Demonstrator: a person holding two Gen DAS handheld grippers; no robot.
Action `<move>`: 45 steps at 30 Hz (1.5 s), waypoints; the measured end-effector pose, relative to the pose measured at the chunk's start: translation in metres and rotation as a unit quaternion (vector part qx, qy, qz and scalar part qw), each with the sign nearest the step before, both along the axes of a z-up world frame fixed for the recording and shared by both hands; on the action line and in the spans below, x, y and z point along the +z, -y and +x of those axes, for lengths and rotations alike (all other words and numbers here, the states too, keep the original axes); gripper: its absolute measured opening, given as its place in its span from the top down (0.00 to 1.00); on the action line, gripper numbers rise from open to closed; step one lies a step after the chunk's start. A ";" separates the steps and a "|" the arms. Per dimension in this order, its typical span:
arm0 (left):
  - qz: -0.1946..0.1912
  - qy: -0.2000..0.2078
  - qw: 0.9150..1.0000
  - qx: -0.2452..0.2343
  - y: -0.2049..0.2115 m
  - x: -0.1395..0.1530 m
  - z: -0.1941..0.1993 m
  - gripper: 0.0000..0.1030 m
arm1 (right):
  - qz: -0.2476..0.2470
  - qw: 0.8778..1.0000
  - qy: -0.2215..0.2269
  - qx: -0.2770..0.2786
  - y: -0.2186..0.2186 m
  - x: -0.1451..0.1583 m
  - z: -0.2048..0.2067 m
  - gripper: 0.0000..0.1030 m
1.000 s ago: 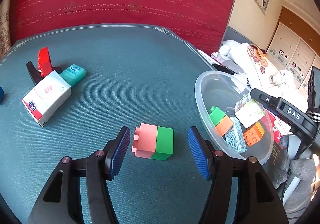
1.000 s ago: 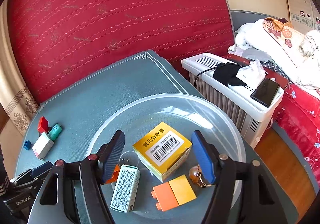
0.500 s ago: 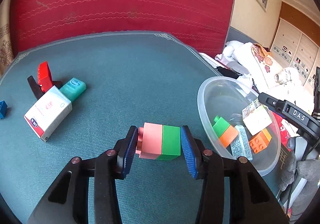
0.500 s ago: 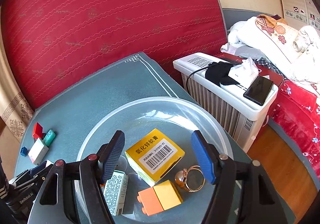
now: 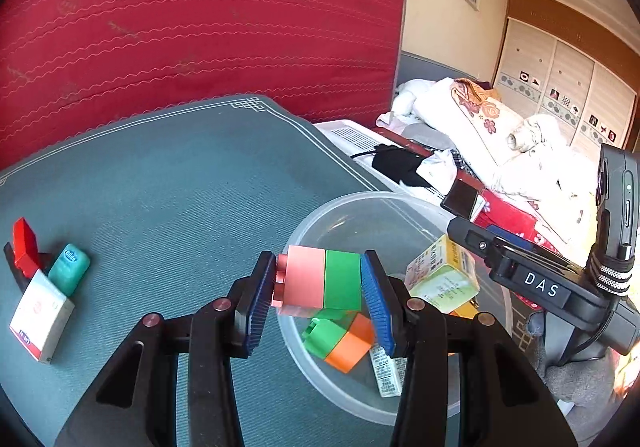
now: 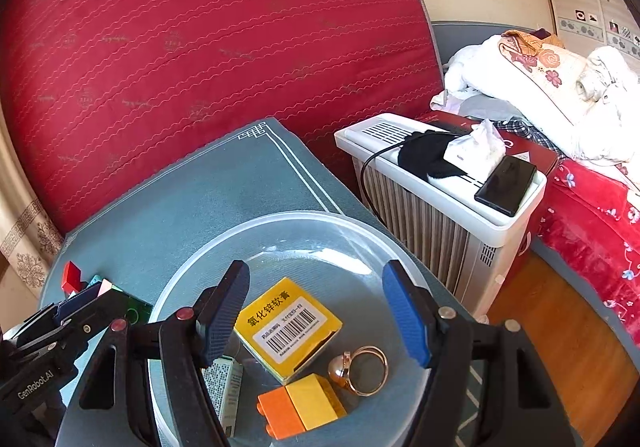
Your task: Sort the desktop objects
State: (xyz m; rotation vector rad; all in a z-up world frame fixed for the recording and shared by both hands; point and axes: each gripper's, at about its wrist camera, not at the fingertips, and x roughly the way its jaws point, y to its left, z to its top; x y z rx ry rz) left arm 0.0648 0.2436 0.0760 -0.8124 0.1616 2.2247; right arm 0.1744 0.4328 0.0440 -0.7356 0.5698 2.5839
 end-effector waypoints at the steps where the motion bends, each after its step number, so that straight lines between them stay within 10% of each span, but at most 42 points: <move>1: 0.000 0.000 1.000 -0.005 -0.003 0.000 0.000 0.54 | -0.001 1.000 0.000 -0.001 -0.002 0.000 0.000 0.29; 13: 0.011 0.029 0.999 -0.030 -0.028 -0.007 -0.008 0.40 | -0.001 1.000 -0.004 -0.021 -0.012 0.001 0.003 0.29; 45: 0.010 0.030 0.992 0.123 0.111 -0.013 -0.039 0.33 | 0.056 0.996 -0.025 0.058 0.069 0.023 -0.002 0.24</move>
